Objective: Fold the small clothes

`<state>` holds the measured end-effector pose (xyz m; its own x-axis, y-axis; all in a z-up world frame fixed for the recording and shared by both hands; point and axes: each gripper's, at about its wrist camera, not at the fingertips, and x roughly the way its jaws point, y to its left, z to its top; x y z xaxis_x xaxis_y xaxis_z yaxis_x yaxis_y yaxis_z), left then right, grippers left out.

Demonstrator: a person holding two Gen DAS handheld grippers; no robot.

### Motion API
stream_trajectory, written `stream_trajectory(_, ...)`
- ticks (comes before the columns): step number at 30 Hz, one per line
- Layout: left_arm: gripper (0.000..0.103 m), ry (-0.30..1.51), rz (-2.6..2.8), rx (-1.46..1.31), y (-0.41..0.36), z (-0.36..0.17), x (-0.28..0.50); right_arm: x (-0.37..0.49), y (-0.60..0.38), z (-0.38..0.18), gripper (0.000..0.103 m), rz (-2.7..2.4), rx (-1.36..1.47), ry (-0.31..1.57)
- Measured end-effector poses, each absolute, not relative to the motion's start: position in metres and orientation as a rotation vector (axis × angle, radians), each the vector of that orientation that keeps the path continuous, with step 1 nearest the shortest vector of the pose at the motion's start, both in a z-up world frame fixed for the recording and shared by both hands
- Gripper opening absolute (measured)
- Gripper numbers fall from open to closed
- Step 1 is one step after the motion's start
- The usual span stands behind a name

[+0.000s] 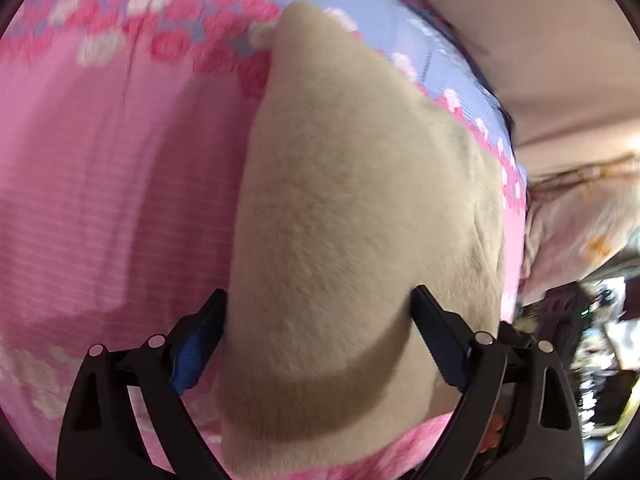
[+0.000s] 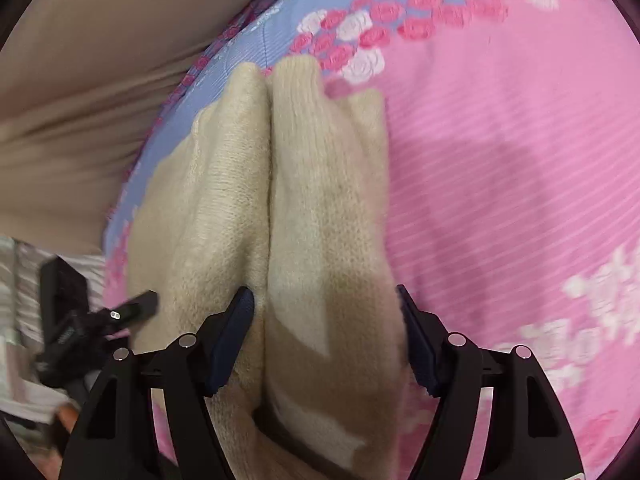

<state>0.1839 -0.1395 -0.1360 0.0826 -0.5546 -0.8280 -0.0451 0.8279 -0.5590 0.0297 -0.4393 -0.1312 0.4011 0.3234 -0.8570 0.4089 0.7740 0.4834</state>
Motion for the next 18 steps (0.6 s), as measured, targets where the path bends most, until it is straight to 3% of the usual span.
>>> stream_trajectory(1, 0.089, 1.472, -0.407, -0.537, -0.137, -0.144, 0.185, 0.030, -0.440, -0.134, 0.070, -0.069, 0.751, 1.179)
stream_trajectory(2, 0.087, 1.481, -0.409, -0.544, -0.137, -0.146, 0.188, 0.031, -0.439, -0.133, 0.063, -0.077, 0.745, 1.167)
stream_trajectory(3, 0.078, 1.476, -0.421, -0.529, -0.140, -0.143, 0.190, 0.034, -0.438, -0.132, 0.045, -0.061, 0.744, 1.164)
stream_trajectory(4, 0.076, 1.478, -0.427, -0.506, -0.145, -0.141, 0.189, 0.036, -0.436, -0.131, 0.041, -0.062, 0.746, 1.169)
stream_trajectory(6, 0.059, 1.481, -0.426, -0.432, -0.151, -0.131, 0.190, 0.036, -0.432, -0.121, 0.032, -0.073, 0.725, 1.156)
stream_trajectory(9, 0.047, 1.464, -0.444, -0.380, -0.155, -0.107, 0.190, 0.036, -0.418, -0.096, 0.029, -0.076, 0.669, 1.115)
stream_trajectory(18, 0.044, 1.308, -0.480, -0.322, -0.129, -0.015, 0.166, 0.026, -0.358, 0.006, 0.028, -0.071, 0.523, 0.967)
